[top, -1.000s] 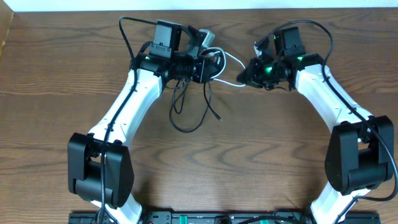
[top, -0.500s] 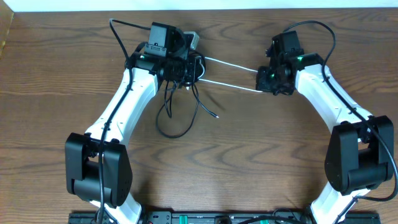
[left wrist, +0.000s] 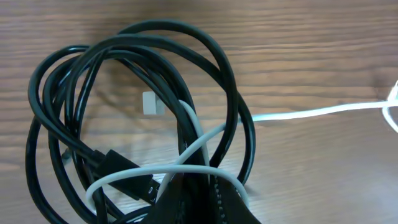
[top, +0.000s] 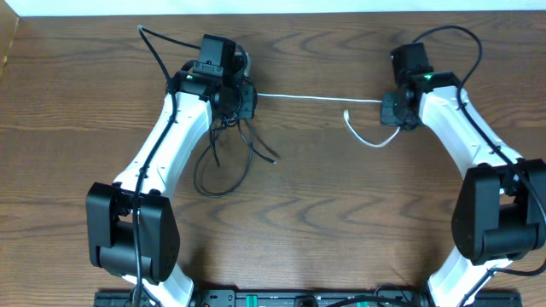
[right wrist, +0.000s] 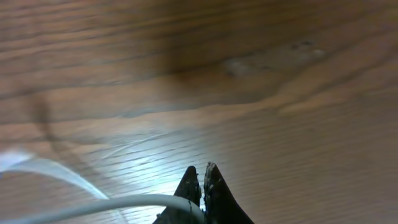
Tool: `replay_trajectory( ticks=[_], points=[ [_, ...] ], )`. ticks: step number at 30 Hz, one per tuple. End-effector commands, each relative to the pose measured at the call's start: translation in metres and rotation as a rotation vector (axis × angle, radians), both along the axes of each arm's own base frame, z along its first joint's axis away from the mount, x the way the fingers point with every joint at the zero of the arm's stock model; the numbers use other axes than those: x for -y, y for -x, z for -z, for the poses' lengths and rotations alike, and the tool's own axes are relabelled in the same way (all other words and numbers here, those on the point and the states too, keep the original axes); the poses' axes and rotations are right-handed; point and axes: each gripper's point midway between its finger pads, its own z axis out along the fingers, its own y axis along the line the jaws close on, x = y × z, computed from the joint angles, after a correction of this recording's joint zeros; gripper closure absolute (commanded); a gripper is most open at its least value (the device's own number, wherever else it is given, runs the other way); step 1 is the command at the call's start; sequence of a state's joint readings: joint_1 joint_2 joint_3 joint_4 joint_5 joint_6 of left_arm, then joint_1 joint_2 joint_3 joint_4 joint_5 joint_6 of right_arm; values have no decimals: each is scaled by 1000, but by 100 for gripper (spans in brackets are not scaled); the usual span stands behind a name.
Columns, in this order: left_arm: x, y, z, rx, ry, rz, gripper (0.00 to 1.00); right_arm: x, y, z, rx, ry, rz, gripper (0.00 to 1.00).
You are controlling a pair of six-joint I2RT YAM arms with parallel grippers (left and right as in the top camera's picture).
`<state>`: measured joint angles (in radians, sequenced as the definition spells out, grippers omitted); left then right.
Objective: Untangle cables
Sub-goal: 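Pull the white cable rightward with the right gripper, away from the left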
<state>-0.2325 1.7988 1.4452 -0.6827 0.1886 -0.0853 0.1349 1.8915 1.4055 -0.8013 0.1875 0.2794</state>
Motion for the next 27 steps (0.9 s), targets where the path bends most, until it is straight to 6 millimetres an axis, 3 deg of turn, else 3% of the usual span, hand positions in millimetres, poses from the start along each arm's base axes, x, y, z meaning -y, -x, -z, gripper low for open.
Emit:
replay_trajectory(
  ticks=[1, 10, 14, 15, 17, 20, 23, 27],
  points=[
    [-36, -4, 0, 21, -130, -94, 92, 56, 2, -5, 4, 122, 111, 99],
    [-44, 2, 10, 0, -174, -105, 92, 113, 10, -5, -9, 129, 236, 99],
    [-46, 2, 10, 0, -183, -110, 92, 128, 16, -3, -21, 94, 277, 99],
    [-45, 2, 11, -2, -179, -106, 83, 129, 17, -2, -22, 80, 282, 99],
    [-39, 3, 11, -8, -150, -93, 54, 128, 16, -1, -21, 47, 283, 99],
    [-29, 5, 11, -21, -98, -68, 35, 124, 15, 0, -18, 24, 278, 99],
    [-22, 7, 12, -31, -61, -50, 25, 124, 15, 0, -17, 24, 278, 99],
    [-19, 8, 11, -35, -43, -43, 25, 119, 14, 0, -16, -5, 268, 99]
  ],
)
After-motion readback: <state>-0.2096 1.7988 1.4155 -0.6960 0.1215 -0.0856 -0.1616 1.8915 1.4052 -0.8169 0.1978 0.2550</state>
